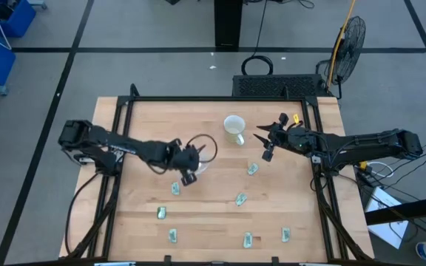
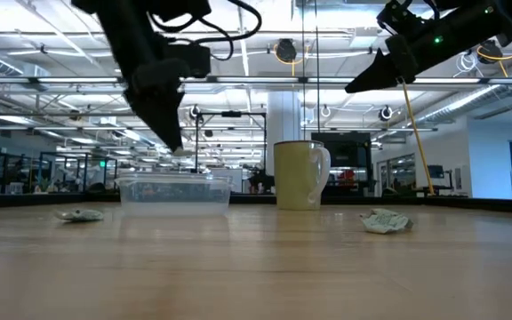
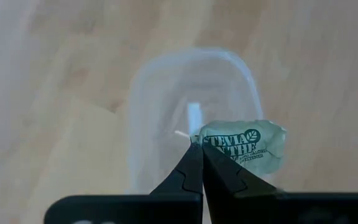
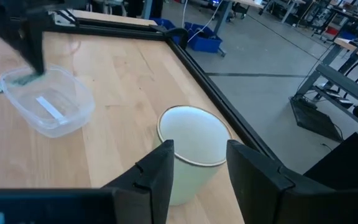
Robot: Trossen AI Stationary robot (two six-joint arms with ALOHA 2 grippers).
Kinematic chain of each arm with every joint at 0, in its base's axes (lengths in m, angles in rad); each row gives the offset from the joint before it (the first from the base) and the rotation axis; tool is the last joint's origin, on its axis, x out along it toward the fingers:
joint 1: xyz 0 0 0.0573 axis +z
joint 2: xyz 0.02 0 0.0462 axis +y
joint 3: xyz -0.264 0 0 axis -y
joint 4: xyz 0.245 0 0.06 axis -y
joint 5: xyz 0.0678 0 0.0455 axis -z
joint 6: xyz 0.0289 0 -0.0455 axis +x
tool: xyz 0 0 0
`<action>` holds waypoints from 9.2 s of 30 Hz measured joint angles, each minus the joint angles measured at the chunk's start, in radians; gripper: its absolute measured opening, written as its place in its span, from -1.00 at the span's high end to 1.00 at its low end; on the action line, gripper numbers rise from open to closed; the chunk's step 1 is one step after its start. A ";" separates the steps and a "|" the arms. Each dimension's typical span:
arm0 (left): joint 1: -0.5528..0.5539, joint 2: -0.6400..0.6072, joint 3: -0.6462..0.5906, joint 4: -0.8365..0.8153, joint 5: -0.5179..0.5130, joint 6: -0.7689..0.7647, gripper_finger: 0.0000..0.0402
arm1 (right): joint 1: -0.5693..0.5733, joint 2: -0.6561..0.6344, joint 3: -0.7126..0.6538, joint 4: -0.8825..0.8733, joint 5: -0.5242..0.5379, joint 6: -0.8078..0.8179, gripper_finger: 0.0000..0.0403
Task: Pick and place Stevia / Truvia into bins
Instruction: Put the white stevia packet into the bin, then put the green stevia packet into the bin
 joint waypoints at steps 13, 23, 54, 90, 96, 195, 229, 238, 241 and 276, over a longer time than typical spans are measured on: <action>0.033 0.018 -0.124 0.134 -0.066 -0.096 0.94 | 0.000 0.003 0.000 -0.004 -0.001 0.000 0.30; 0.099 0.096 -0.134 0.367 0.010 0.044 0.85 | 0.000 0.014 -0.048 0.031 -0.002 -0.075 0.30; 0.075 0.070 0.145 -0.068 0.086 0.148 0.44 | 0.075 0.016 -0.049 0.035 -0.254 -0.131 0.30; -0.183 0.043 -0.171 -0.126 0.139 -0.327 0.44 | 0.079 0.016 -0.049 0.040 -0.256 -0.132 0.30; -0.164 0.043 -0.171 -0.126 0.152 -0.302 0.44 | 0.079 0.016 -0.049 0.040 -0.256 -0.133 0.30; 0.105 0.125 0.096 -0.107 0.224 -0.552 0.94 | 0.079 0.016 -0.049 0.039 -0.256 -0.131 0.30; -0.014 -0.112 0.129 -0.292 0.312 -0.259 0.77 | 0.078 0.016 -0.049 0.025 -0.262 -0.131 0.30; -0.340 -0.065 0.093 -0.365 0.242 -0.416 0.29 | 0.079 0.016 -0.048 -0.003 -0.262 -0.128 0.30; -0.429 -0.025 0.065 -0.337 0.225 -0.496 0.19 | 0.078 0.016 -0.049 -0.016 -0.261 -0.104 0.30; -0.536 0.122 -0.096 -0.172 0.279 -0.581 0.22 | 0.078 0.016 -0.049 -0.021 -0.261 -0.104 0.30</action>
